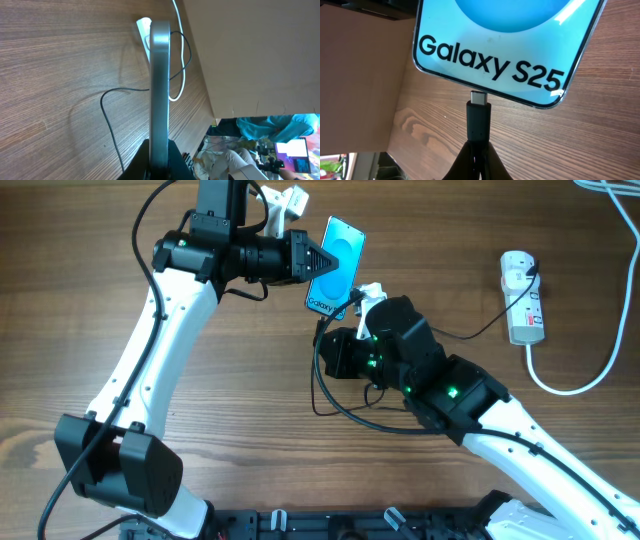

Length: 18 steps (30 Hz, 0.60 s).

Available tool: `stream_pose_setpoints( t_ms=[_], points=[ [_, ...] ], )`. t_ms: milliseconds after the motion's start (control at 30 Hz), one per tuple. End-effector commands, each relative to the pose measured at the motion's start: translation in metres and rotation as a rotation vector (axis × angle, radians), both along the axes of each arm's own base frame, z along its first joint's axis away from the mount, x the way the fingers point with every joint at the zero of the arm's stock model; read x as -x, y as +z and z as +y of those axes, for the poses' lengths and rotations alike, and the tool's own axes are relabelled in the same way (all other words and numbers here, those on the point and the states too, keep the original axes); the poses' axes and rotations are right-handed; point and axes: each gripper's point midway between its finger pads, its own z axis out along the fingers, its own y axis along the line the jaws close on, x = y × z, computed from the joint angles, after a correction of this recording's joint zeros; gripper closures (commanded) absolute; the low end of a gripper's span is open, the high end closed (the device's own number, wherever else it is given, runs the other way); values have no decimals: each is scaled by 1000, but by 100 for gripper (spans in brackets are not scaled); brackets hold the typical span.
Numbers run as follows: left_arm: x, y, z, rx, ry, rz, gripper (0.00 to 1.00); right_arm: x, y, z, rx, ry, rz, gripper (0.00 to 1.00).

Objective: Plug charger to phone and switch on socket
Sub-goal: 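Push the USB-C plug into the phone's bottom port with the right gripper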

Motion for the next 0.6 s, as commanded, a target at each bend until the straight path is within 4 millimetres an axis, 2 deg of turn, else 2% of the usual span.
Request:
stream_pose_setpoints(
  t_ms=[0, 567],
  points=[
    [1, 6, -3, 27, -34, -25, 96, -4, 17, -3, -24, -25, -36, 95],
    [3, 6, -3, 31, -40, -17, 96, -7, 17, -6, -29, -48, -28, 95]
  ],
)
